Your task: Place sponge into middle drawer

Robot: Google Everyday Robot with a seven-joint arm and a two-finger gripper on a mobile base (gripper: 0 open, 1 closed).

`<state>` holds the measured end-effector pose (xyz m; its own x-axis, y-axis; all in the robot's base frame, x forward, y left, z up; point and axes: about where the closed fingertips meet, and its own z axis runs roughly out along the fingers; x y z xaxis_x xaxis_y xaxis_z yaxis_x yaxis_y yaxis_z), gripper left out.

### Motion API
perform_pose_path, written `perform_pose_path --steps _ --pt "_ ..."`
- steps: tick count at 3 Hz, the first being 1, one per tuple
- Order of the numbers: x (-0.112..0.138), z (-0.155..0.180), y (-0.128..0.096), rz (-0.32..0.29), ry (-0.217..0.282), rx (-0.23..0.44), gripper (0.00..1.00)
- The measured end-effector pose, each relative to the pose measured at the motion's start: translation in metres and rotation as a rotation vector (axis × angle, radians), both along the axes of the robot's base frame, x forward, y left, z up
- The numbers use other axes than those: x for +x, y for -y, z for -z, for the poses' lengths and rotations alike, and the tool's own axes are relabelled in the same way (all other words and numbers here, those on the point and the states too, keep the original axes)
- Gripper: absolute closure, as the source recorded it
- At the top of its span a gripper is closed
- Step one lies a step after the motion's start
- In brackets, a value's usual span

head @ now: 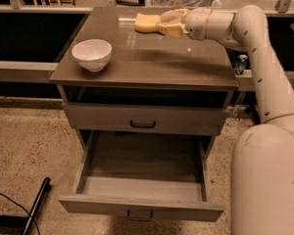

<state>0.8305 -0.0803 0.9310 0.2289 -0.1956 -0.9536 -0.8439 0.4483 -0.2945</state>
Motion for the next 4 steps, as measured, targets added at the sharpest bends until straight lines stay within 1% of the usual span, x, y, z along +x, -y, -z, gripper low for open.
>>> perform_pose_path --steps 1,2,3,4 --pt "-0.053 -0.017 0.013 -0.048 0.04 -0.134 1.0" --pt "-0.119 -0.017 0.02 -0.123 -0.007 -0.287 1.0" --pt "-0.127 -0.012 0.01 -0.15 -0.019 -0.3 1.0" --pt "-0.127 -0.012 0.01 -0.149 -0.02 -0.3 1.0"
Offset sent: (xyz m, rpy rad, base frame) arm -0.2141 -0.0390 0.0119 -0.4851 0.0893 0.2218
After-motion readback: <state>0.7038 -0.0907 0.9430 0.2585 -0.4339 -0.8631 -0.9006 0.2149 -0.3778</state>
